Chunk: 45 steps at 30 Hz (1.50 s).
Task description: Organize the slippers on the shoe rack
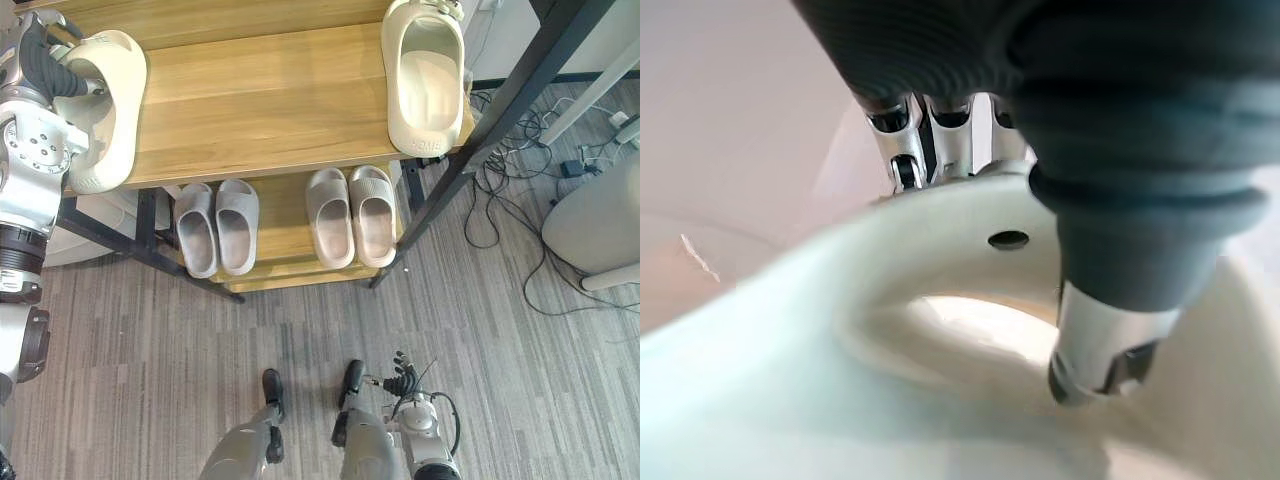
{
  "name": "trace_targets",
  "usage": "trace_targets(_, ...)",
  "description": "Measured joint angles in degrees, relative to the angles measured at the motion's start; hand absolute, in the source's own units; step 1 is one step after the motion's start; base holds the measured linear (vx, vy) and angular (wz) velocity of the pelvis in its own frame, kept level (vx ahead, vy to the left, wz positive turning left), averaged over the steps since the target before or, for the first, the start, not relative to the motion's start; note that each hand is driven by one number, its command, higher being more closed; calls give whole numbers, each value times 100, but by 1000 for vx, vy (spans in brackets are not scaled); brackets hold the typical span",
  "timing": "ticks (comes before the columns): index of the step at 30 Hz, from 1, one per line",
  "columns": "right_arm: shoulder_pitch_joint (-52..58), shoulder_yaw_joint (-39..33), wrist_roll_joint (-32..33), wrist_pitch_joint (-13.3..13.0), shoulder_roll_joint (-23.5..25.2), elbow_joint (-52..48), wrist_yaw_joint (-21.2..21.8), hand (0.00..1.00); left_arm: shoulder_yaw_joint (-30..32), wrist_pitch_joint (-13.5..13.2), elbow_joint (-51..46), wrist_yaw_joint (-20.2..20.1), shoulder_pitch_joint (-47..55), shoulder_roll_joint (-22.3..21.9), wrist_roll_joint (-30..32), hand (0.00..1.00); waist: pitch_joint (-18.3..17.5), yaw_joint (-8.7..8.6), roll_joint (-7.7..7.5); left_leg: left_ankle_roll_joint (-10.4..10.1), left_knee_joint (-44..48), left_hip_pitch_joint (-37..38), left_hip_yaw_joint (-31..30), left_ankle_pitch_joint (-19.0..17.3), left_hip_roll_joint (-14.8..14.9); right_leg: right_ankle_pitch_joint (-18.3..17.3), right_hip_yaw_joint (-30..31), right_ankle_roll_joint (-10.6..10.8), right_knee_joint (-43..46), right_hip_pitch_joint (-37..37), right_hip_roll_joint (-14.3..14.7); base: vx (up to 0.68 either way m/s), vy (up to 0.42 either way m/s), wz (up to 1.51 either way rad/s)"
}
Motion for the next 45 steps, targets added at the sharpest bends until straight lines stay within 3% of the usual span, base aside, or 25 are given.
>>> trace_targets(9, -5, 3, -2, -2, 16, 2, 4, 0, -132, -60, -16, 1, -79, -39, -26, 100, 7, -18, 17, 1, -16, 87, -37, -1, -26, 88, -34, 22, -201, 188, 16, -7, 7, 2)
trace_targets(21, 30, 60, -17, -22, 20, 11, 6, 0, -174, -98, -633, 17, 100, -523, -139, 100, 2, -24, 23, 23, -32, 217, -71, -18, -64, 173, -63, 49, -388, 405, 8, -47, 32, 1)
trace_targets(34, 37, 53, -17, -45, 21, 15, -14, 0, -626, -221, -657, 168, -351, -1215, -410, 100, -22, -276, 25, 30, -113, 283, 77, -16, -119, 289, 89, 75, -461, 387, -6, -41, 44, -6)
trace_targets(41, 27, 49, -27, -53, 28, 47, -94, 0, -635, -224, -159, 317, -714, -1333, -476, 100, -152, -365, 30, 45, -118, 178, 337, -39, -116, 356, 343, 83, -462, 137, 5, -46, 51, -20)
trace_targets(45, 15, 17, -29, -52, 37, 132, -149, 0, -635, -217, 144, 375, -859, -1390, -522, 100, -168, -515, 22, 73, -117, 184, 418, -69, -136, 389, 444, 104, -461, 89, 1, -29, 45, -14)
